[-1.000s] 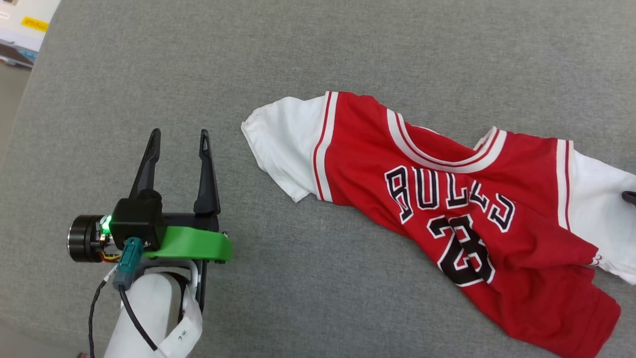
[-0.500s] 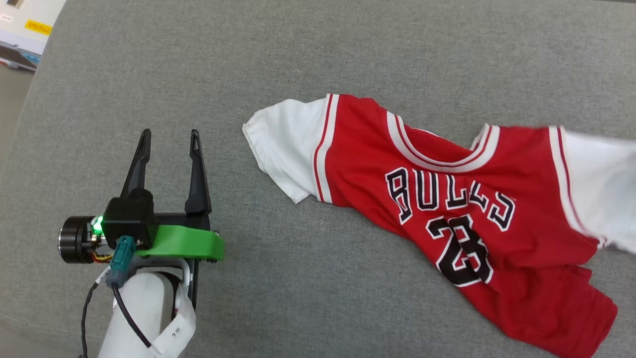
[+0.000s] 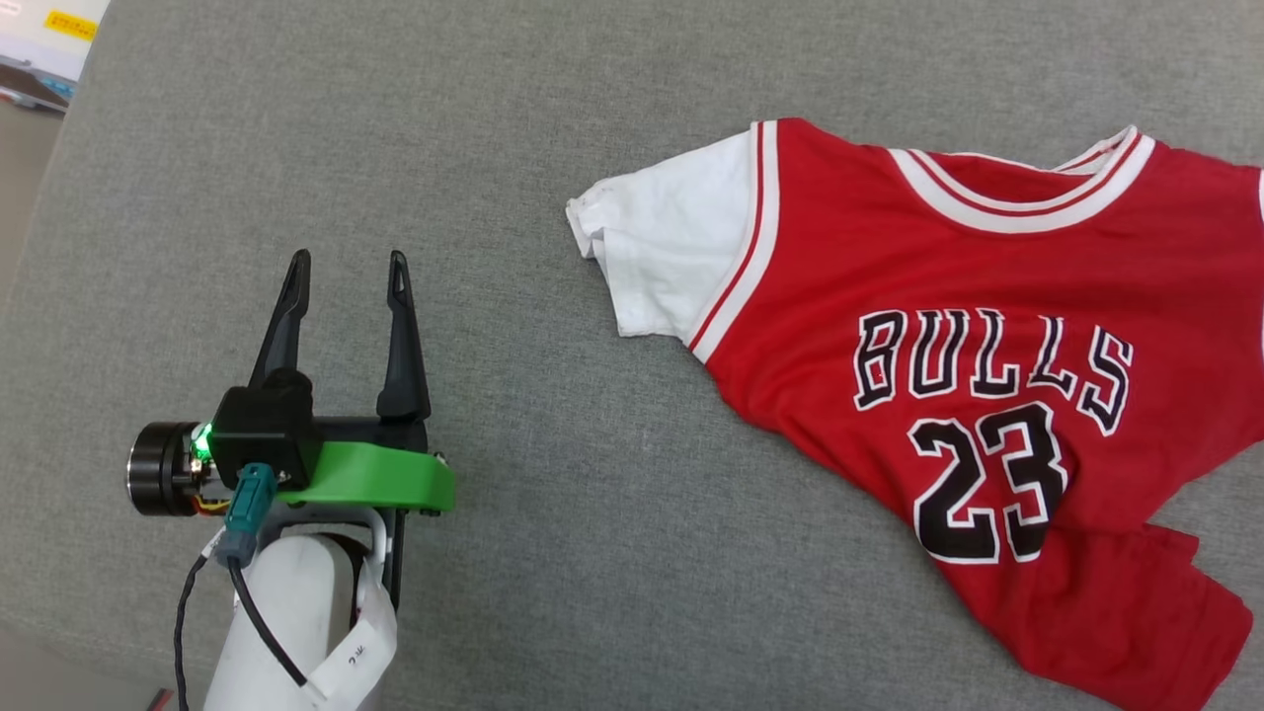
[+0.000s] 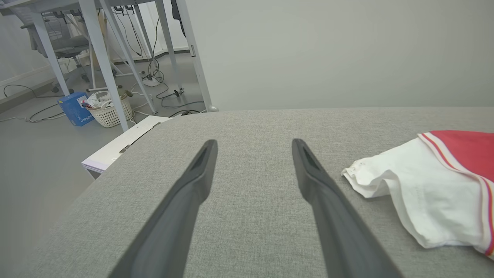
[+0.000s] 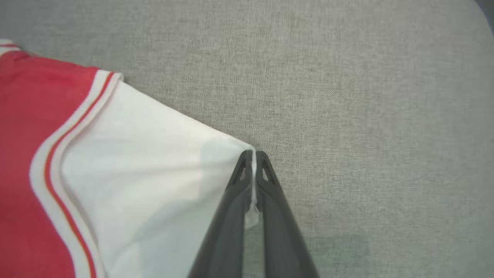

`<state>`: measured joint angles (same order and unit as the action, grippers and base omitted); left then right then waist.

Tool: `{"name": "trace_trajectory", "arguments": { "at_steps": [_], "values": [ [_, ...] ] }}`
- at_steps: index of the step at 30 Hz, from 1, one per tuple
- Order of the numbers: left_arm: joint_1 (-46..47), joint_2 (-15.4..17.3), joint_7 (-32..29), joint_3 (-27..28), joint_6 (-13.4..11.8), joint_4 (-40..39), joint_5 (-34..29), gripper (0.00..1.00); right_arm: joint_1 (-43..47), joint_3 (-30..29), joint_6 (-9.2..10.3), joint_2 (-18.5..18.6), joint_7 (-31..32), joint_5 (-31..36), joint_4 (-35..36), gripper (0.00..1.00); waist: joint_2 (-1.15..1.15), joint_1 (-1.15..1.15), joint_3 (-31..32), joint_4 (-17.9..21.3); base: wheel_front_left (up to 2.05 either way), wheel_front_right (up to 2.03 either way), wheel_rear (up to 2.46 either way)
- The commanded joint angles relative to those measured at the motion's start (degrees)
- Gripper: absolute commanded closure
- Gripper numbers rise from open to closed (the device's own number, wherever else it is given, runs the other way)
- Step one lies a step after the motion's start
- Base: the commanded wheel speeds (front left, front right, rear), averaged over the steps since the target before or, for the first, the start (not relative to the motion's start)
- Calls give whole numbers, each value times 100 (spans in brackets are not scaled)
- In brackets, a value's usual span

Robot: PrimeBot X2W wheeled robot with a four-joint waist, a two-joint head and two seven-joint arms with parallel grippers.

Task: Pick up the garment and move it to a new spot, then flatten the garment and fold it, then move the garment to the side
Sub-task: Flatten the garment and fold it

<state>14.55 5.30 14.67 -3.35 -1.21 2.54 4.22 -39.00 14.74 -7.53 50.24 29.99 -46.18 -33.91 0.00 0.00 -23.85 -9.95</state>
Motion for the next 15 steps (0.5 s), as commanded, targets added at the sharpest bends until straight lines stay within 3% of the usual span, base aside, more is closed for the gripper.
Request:
{"name": "trace_trajectory", "arguments": {
  "at_steps": [1,7,8,9,15],
  "values": [
    [128,-33,33,10,31,19,-63,0,4,-64,4,-183,-131,145,-278,100,0,0,-100,-53,0,0,0],
    [217,-10,33,91,103,103,-68,0,-177,-206,4,-643,-944,537,-944,100,0,0,-98,-35,0,0,0],
    [241,7,33,113,125,135,-60,0,-217,-246,4,-683,-1130,567,-978,65,0,0,-67,-12,0,0,0],
    [282,39,33,146,156,171,-53,0,-258,-286,4,-721,-1391,624,-1008,0,0,0,-12,26,0,0,0],
    [723,338,33,249,476,545,39,0,-161,-343,4,-739,-2808,1075,-821,0,0,0,349,249,0,0,0]
  ]
}}
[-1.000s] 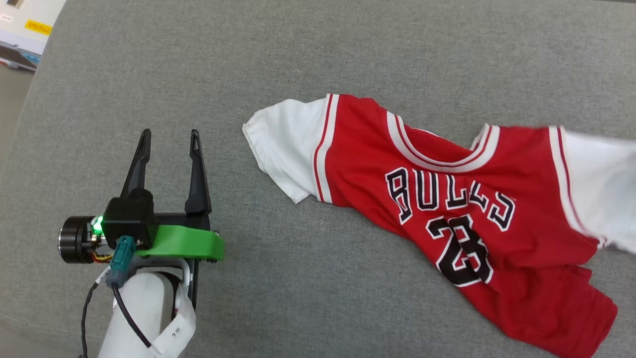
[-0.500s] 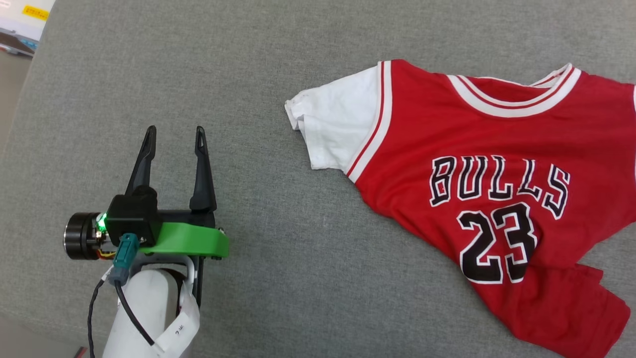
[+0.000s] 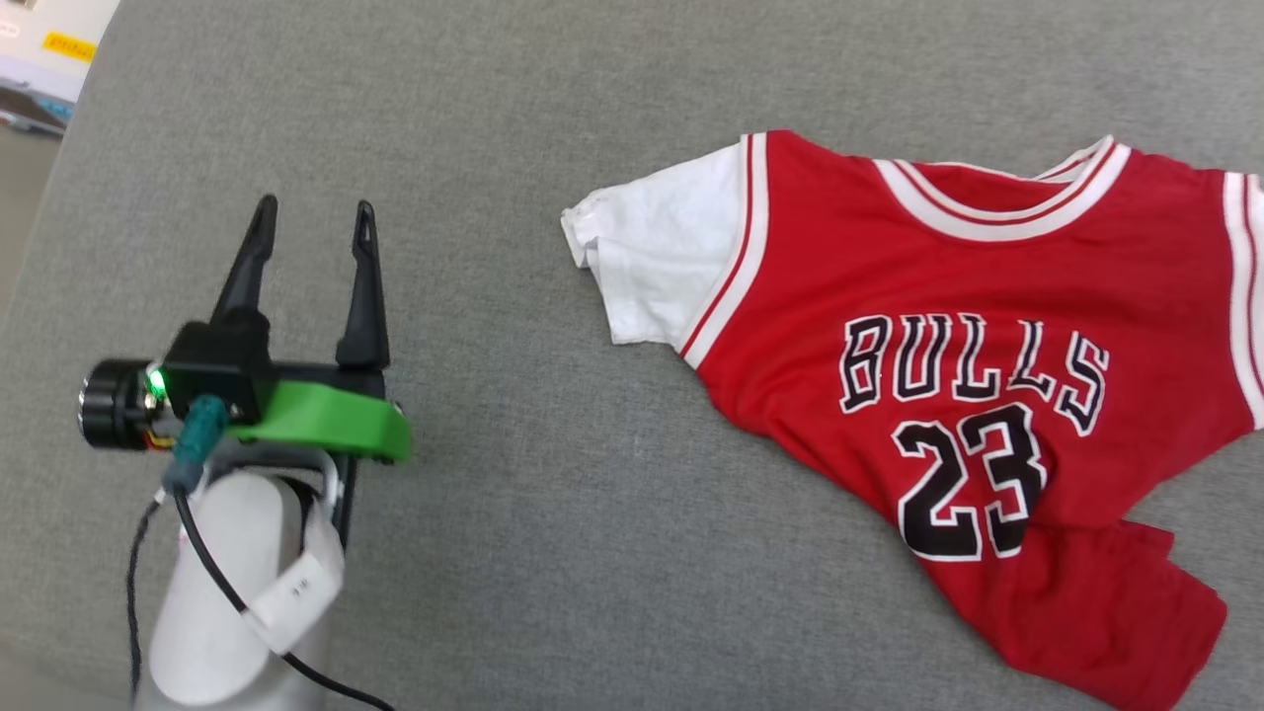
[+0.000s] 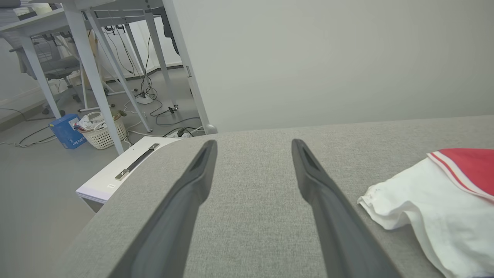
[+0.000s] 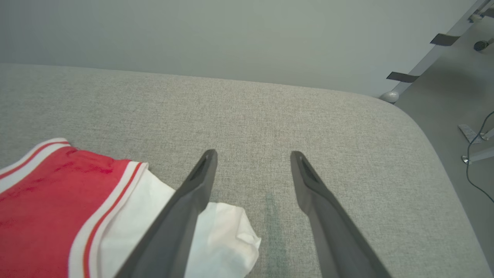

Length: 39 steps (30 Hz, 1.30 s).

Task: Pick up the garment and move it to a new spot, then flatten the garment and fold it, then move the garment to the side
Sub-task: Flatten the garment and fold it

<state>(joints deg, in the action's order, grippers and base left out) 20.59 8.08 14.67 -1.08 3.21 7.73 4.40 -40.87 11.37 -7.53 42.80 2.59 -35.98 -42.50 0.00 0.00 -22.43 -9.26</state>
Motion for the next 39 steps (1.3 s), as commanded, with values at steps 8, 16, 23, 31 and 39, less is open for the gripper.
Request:
{"name": "trace_trajectory", "arguments": {
  "at_steps": [8,16,23,31,39],
  "values": [
    [2347,1153,-2126,-1485,424,1128,1425,0,1047,-234,4,-339,-632,376,1831,0,0,0,455,686,0,0,0],
    [3485,1795,-4721,-3259,426,1401,3506,0,2018,-634,4,-617,120,480,3369,0,0,0,281,936,0,0,0],
    [4107,2039,-5879,-4185,427,1867,4236,0,2312,-693,4,-906,634,613,4245,0,0,0,-83,1237,0,0,0],
    [4248,2205,-6214,-5105,427,2452,4524,0,2258,-546,4,-1052,779,682,4458,0,0,0,-341,1506,0,0,0],
    [4158,2403,-5760,-5821,427,2662,4857,100,2252,-594,4,-976,714,601,4338,0,0,0,-260,1432,0,0,0]
  ]
}}
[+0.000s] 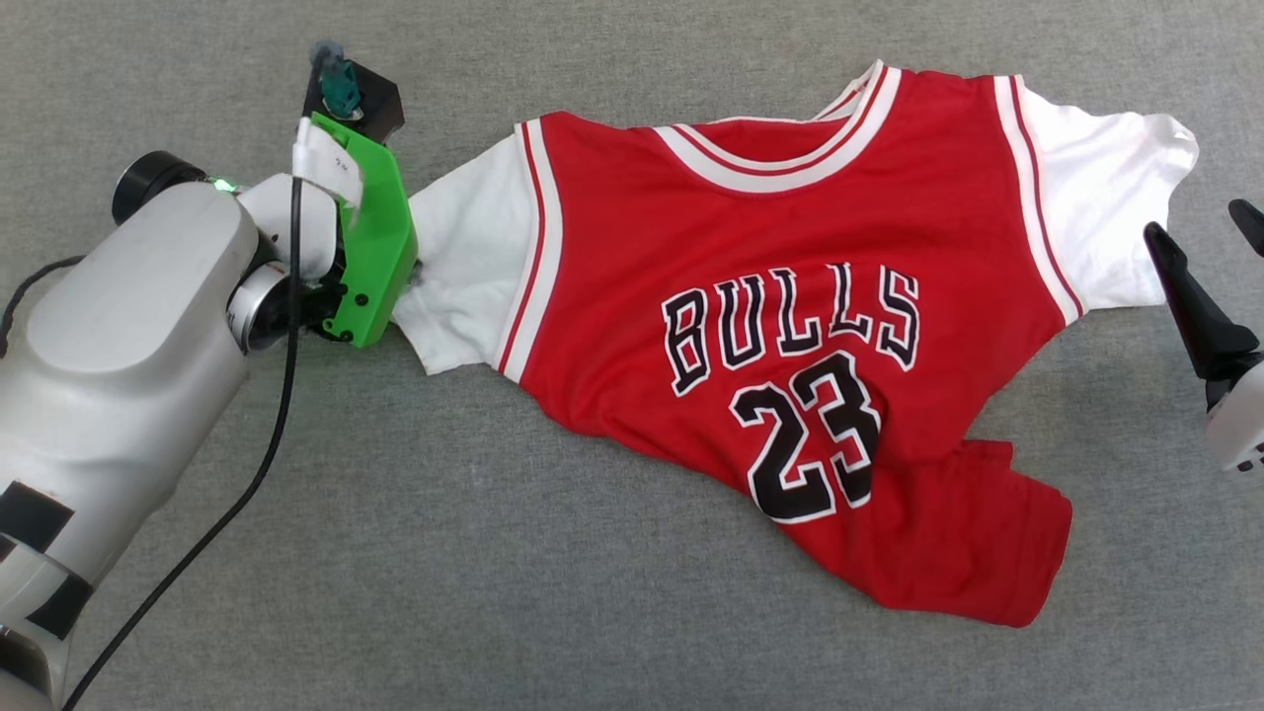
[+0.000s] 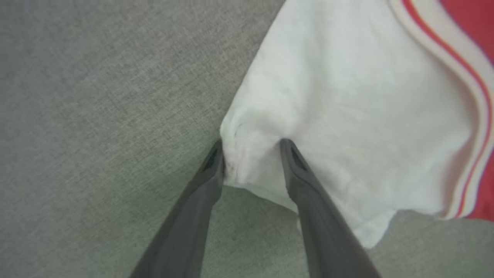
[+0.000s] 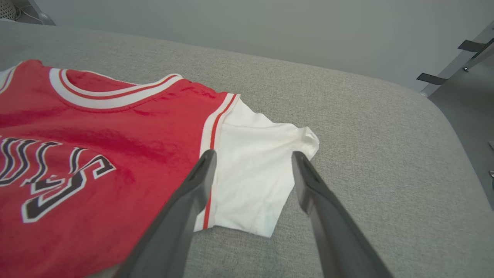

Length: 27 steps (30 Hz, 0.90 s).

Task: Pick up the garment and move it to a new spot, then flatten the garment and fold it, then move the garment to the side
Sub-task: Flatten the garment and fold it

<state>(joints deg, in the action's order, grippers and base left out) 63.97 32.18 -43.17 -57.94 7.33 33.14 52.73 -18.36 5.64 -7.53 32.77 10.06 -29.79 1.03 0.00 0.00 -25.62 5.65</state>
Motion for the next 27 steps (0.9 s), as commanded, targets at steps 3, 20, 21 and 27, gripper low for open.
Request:
{"name": "trace_trajectory", "arguments": {
  "at_steps": [3,20,21,27],
  "values": [
    [-138,100,635,-191,15,112,35,100,-11,-111,4,133,-26,-81,-33,0,0,0,187,-145,0,0,0],
    [-178,860,2300,96,-55,-453,174,100,-1167,170,4,1567,2544,-1255,-104,0,0,0,306,-813,0,0,0],
    [-172,848,2328,94,-85,-521,149,100,-1347,297,4,1595,2863,-1377,-215,0,0,0,258,-859,0,0,0],
    [-43,726,2497,99,-254,-890,-18,100,-2383,965,4,1556,4061,-1337,-939,0,0,0,-75,-1108,0,0,0]
  ]
}}
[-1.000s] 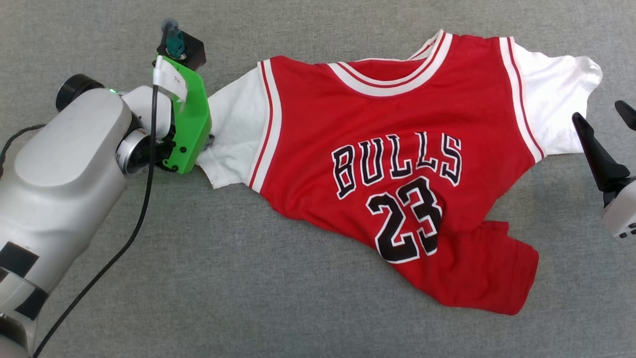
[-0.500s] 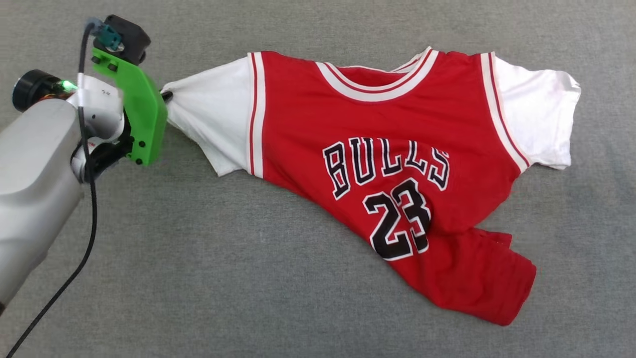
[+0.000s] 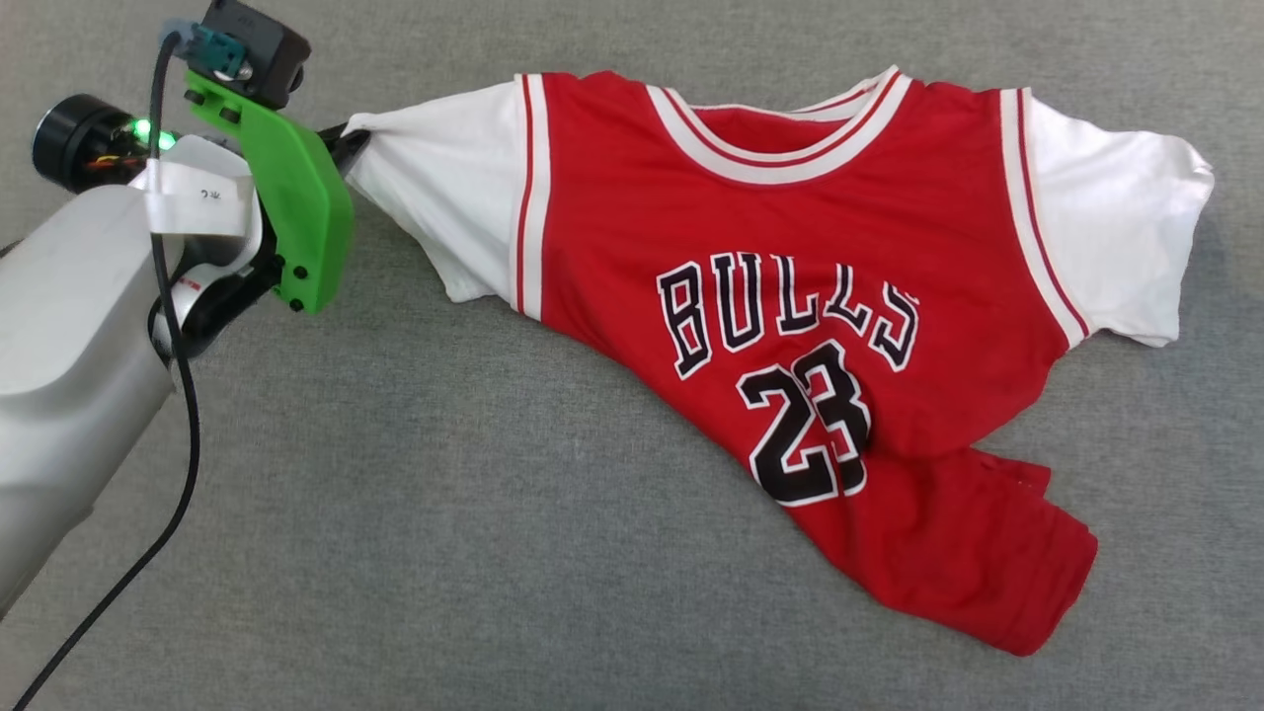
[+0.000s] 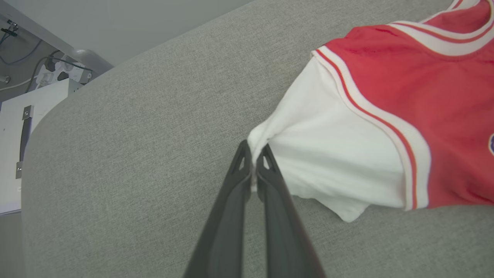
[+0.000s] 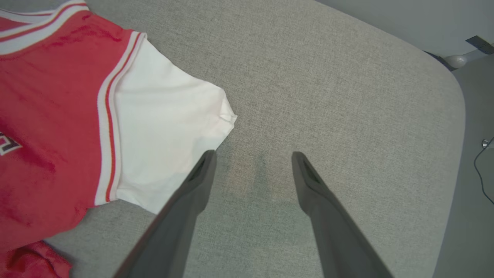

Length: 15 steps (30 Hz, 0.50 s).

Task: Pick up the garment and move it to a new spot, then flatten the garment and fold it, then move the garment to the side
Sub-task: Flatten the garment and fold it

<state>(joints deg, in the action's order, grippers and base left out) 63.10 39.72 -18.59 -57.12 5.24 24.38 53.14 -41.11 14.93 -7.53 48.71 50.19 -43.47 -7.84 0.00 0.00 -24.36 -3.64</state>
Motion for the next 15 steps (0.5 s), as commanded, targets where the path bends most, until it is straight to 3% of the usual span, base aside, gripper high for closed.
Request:
{"name": "trace_trajectory", "arguments": {
  "at_steps": [1,8,15],
  "values": [
    [70,-50,62,18,-62,-64,-83,100,-249,104,4,-86,151,57,-187,0,0,0,-251,-215,0,0,0],
    [255,-124,192,42,-180,-372,-237,100,-1076,488,4,-458,206,352,-1098,0,0,0,-627,-405,0,0,0],
    [317,-159,279,52,-267,-527,-308,100,-1042,886,4,-704,-52,355,-1873,0,0,0,-831,-477,0,0,0]
  ]
}}
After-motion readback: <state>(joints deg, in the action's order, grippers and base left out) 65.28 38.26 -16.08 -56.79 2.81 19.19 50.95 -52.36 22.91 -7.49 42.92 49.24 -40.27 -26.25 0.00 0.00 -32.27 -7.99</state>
